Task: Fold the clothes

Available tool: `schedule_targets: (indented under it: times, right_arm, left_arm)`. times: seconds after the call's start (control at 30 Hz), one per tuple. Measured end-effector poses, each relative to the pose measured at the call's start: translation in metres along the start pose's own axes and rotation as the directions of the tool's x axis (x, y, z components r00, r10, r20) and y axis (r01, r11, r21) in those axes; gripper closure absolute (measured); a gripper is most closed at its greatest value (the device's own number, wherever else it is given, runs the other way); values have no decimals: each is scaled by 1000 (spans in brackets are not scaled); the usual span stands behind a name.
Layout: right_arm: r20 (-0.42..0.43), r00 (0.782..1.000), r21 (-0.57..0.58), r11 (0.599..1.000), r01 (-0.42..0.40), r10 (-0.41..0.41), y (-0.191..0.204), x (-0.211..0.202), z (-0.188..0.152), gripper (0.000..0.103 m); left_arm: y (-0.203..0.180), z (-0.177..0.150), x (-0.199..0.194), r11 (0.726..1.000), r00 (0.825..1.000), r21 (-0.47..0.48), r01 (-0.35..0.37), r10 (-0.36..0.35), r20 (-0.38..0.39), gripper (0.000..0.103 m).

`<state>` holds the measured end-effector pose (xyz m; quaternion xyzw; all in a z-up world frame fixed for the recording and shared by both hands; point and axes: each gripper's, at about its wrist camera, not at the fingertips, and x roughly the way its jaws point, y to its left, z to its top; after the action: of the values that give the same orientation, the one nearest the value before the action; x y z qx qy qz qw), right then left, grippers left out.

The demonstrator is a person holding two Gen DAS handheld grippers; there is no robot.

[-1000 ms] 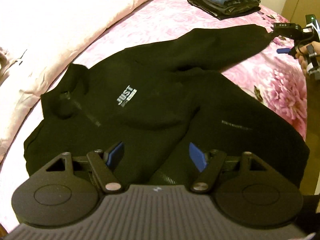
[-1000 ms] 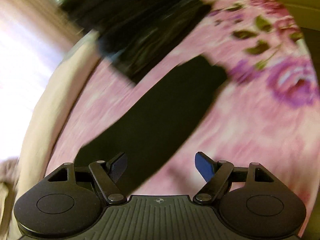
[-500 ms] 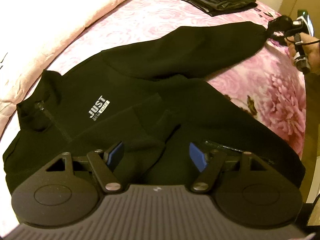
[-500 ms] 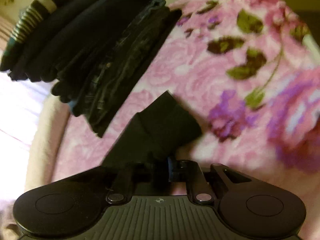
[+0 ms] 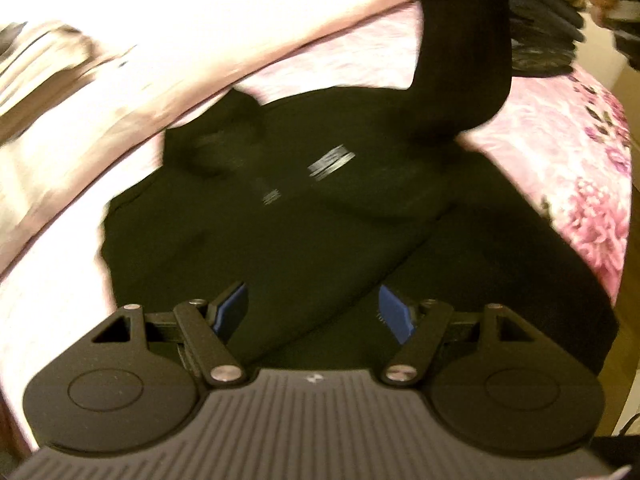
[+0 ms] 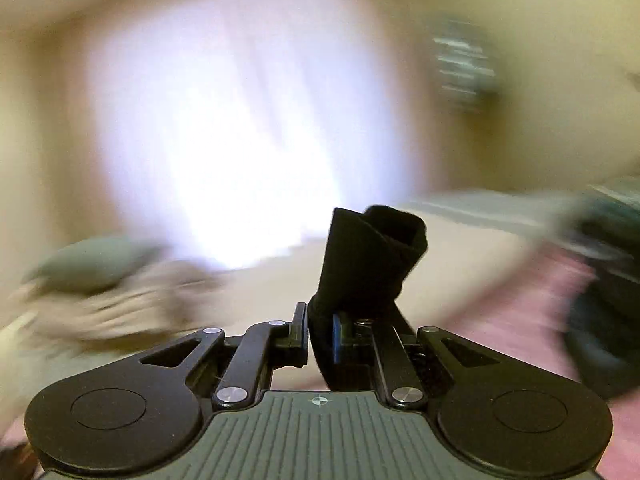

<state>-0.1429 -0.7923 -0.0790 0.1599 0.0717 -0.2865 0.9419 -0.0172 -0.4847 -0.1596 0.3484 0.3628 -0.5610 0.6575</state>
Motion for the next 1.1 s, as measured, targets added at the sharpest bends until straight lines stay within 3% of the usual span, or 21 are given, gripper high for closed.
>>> schedule_targets:
  times: [0.07,0.1,0.13,0.17,0.23,0.33,0.5,0.67,0.8,0.9,1.0,1.1]
  right_arm:
    - [-117,987,-125,985,-121,107,69,17,-37,92]
    - [-183,972,-182,966,-182,148,103,26,-57,86]
    - [-251,950,-234,941,-244,184,136,35,-77,44]
    - [-321,930,-253,930,-268,181,159,42,-99,14]
    - [-423,882,-203,927,-316,208,186,46,-139,14]
    - [-525,826,-119,943,-311,207,201,42,-173,14]
    - [-639,761,-51,981,-187,112,184,28,-190,14]
    - [-683,729,-5,999,42,-34,125,19,-177,14]
    - [-713,690,70,966,248,-125,65,11,-173,14]
    - [-743,651,99,936,338,-156,26,1,-175,14]
    - [-779,606,74,935,347,-163,-3,-14,-181,14]
    - [-813,565,43,954,296,-139,-18,-32,-189,14]
  left_arm:
    - [25,-24,-13,999,1000,-40,-25,25,-13,35]
    - [36,-36,-19,997,999,-59,-40,39,-22,35]
    - [48,-49,-26,996,998,-74,-58,56,-29,35]
    - [60,-61,-33,993,997,-88,-75,72,-36,35]
    - [81,-85,-45,987,993,-121,-109,104,-49,35]
    - [106,-113,-53,975,989,-174,-134,122,-77,35]
    - [126,-128,-44,969,992,-223,-110,94,-81,35]
    - [135,-104,-14,973,998,-225,-55,47,-39,35]
    - [134,-76,17,979,999,-202,-32,26,-33,35]
    - [122,-66,27,983,999,-180,-30,22,-43,35]
    - [104,-74,26,978,997,-200,-49,36,-72,35]
    - [77,-97,17,972,992,-223,-75,50,-119,35]
